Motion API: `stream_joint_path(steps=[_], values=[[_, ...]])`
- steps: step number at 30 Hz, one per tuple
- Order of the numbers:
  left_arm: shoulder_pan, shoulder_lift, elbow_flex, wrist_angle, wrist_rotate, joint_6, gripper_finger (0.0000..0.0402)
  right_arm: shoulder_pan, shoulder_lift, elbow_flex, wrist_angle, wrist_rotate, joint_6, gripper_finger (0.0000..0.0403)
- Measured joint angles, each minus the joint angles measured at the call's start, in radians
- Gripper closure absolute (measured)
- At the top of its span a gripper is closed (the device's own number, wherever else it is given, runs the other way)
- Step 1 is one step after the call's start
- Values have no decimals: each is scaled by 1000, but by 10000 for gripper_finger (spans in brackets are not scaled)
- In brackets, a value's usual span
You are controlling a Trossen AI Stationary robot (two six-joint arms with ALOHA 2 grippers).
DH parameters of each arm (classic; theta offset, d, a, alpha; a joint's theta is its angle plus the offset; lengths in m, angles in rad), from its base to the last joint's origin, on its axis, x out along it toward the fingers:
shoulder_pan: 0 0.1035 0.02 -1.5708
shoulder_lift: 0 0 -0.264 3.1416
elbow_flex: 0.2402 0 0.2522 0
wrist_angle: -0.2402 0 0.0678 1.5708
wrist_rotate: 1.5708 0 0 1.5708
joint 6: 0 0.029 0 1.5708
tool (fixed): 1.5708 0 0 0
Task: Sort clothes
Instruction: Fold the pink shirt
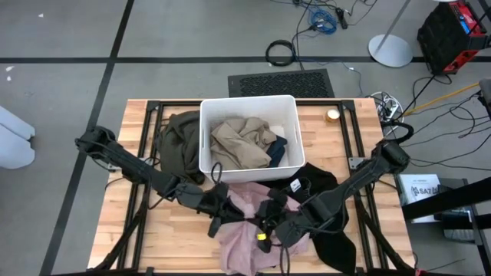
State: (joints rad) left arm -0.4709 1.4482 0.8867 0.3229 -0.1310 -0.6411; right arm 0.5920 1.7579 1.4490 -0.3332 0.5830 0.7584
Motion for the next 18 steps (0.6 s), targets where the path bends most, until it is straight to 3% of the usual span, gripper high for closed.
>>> stream_joint_path(steps=[7, 13, 18], values=[[0, -55, 0, -158, 0, -4, 252, 59, -74, 0, -365, -62, 285, 402], [0, -72, 0, -157, -1, 41, 246, 115, -82, 0, -610, -117, 523, 402], [13, -72, -1, -161, -2, 46, 246, 131, -82, 0, -738, -198, 619, 403]])
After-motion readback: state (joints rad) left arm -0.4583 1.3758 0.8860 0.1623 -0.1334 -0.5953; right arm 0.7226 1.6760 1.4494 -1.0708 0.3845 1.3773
